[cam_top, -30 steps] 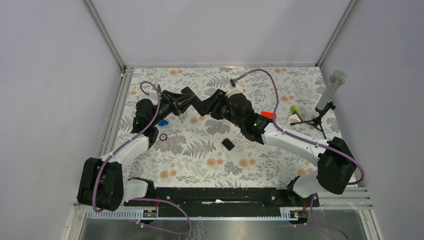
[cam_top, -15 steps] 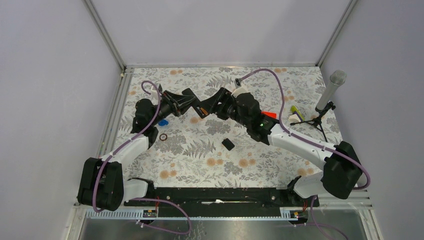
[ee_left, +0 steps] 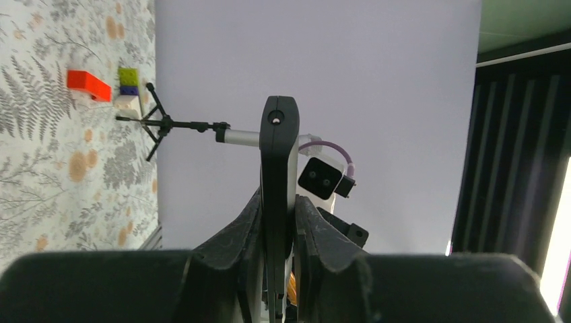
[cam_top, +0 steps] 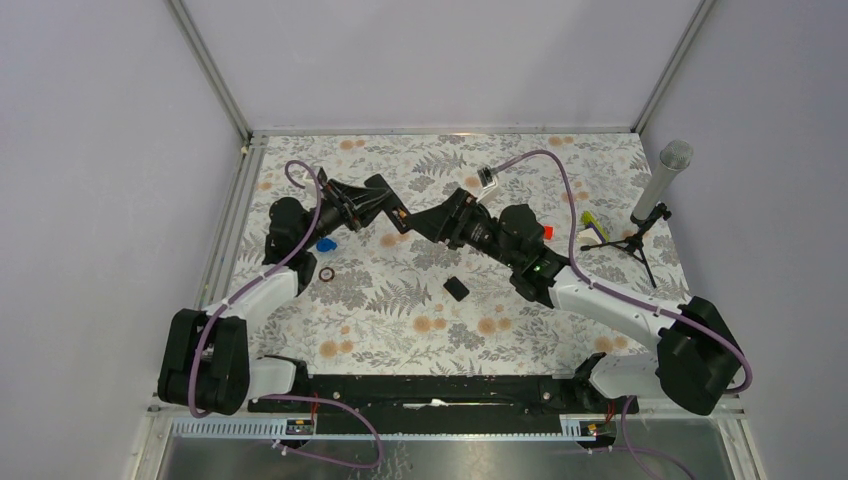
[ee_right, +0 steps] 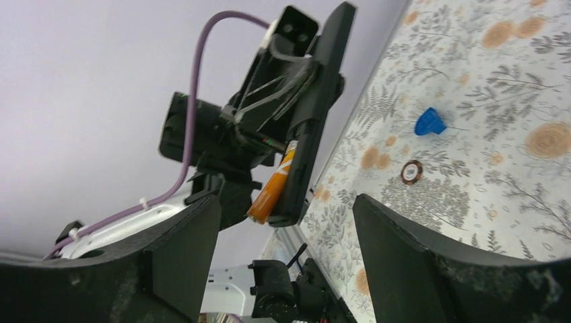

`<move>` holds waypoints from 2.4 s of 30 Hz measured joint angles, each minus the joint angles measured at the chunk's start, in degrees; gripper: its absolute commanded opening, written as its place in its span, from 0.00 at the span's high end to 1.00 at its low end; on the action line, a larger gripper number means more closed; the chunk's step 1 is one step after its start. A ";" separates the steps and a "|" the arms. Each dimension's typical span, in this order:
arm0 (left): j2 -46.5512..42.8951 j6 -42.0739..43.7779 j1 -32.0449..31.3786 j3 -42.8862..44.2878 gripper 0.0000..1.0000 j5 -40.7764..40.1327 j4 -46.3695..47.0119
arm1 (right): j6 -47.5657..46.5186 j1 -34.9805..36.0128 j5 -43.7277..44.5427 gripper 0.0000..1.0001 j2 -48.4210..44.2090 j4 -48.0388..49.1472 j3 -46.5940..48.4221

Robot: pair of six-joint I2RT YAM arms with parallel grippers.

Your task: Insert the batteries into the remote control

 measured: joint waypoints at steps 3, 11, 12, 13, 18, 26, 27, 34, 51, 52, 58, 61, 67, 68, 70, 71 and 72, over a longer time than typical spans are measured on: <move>0.96 -2.78 0.00 0.00 1.00 0.59 2.21 | 0.04 -0.04 -2.36 0.25 -0.11 3.69 -0.85; 1.14 -7.63 0.02 0.00 1.00 1.31 5.09 | 1.33 -0.07 -5.25 0.43 0.04 10.80 -0.85; 1.14 -8.00 0.04 0.00 1.00 1.33 5.33 | 1.53 -0.07 -5.29 0.44 0.33 11.19 -0.85; 1.14 -8.31 0.04 0.00 1.00 1.33 5.49 | 1.73 -0.09 -5.33 0.45 0.61 11.56 -0.85; 1.14 -9.22 0.04 0.00 1.00 1.33 5.60 | 2.64 -0.09 -6.03 0.48 2.32 12.44 -0.83; 1.14 -9.66 0.04 -0.02 1.00 1.36 5.60 | 3.28 -0.09 -6.38 0.53 3.30 12.44 -0.33; 1.14 -9.68 0.04 -0.02 1.00 1.36 5.60 | 3.37 -0.09 -6.40 0.54 3.41 12.44 -0.26; 0.76 -9.35 0.04 -0.02 1.00 1.57 5.57 | 3.93 -0.09 -6.69 0.50 3.89 12.35 0.42; 0.04 -8.35 0.04 -0.02 1.00 1.64 4.79 | 4.11 -0.09 -6.73 0.47 3.63 13.75 0.68; 0.04 -8.44 0.04 -0.02 1.00 1.64 4.79 | 4.11 -0.09 -6.71 0.49 3.63 13.73 0.66; 0.04 -8.74 0.04 -0.02 1.00 1.79 5.01 | 4.22 -0.11 -6.67 0.58 3.74 13.22 0.55; 0.02 -8.81 0.04 -0.02 1.00 1.79 5.03 | 4.59 -0.11 -6.64 0.60 4.13 13.25 0.55; -0.11 -8.63 0.17 -0.02 1.00 1.75 4.90 | 5.42 -0.11 -6.80 0.63 4.61 13.27 0.55; -0.28 -8.59 0.22 -0.02 1.00 1.75 4.79 | 5.55 -0.11 -6.82 0.63 4.63 13.27 0.55; -0.55 -8.39 0.31 -0.02 1.00 1.73 4.74 | 5.88 -0.11 -6.86 0.63 4.70 13.44 0.57; -0.76 -8.15 0.37 -0.02 1.00 1.68 4.68 | 6.05 -0.11 -6.88 0.62 4.74 13.53 0.57; -0.94 -7.93 0.39 -0.02 1.00 1.60 4.52 | 6.23 -0.09 -6.91 0.61 4.81 13.68 0.59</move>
